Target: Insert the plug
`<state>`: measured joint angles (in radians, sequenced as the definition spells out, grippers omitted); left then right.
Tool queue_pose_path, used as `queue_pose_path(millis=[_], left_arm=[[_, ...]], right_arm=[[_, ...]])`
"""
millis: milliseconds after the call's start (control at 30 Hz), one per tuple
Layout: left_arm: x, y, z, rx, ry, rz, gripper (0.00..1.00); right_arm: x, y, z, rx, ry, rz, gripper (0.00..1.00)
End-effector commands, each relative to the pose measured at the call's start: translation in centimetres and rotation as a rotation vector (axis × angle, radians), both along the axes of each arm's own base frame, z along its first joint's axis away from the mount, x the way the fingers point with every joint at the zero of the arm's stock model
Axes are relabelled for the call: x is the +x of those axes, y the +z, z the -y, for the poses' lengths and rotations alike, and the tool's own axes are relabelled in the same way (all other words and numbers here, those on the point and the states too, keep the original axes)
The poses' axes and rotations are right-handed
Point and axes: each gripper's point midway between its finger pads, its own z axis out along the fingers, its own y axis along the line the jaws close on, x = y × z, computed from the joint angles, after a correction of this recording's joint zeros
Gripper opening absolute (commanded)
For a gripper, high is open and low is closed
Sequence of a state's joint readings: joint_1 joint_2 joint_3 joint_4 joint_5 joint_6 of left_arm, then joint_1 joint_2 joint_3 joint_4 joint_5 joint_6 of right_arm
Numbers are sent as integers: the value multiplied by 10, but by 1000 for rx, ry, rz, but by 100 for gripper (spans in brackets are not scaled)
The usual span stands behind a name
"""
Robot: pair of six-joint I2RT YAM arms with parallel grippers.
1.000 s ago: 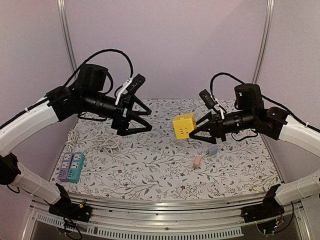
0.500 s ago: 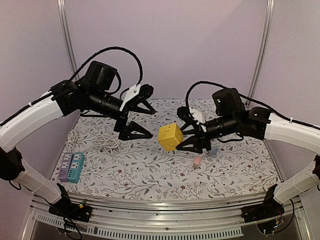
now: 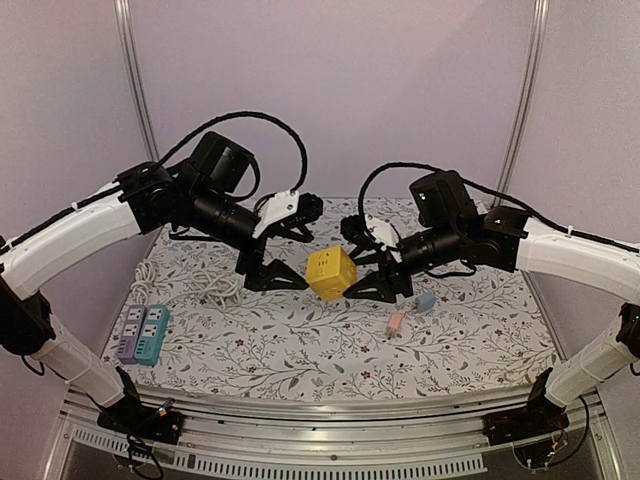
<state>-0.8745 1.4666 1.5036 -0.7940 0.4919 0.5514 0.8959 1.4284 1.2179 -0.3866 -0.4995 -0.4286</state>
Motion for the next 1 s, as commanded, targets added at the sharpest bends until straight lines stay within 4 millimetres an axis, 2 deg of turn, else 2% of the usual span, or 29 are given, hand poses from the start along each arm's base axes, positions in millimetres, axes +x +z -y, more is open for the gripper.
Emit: queue_pose_path(millis=[0,500,767,967], left_arm=[[6,7,6,-8,8,51,93],[5,-3,30,9,2,25,91],[-1,-8,38,24,-14,34,82],[-3,-16,38,47,-20,41,80]], right_arm=[[-5,9,-6,24,44,9,38],[-7,8,-6,19,49,-1,37],[-8,9,-6,22,51,-12,38],[-9,10,-4,23,50,-17,38]])
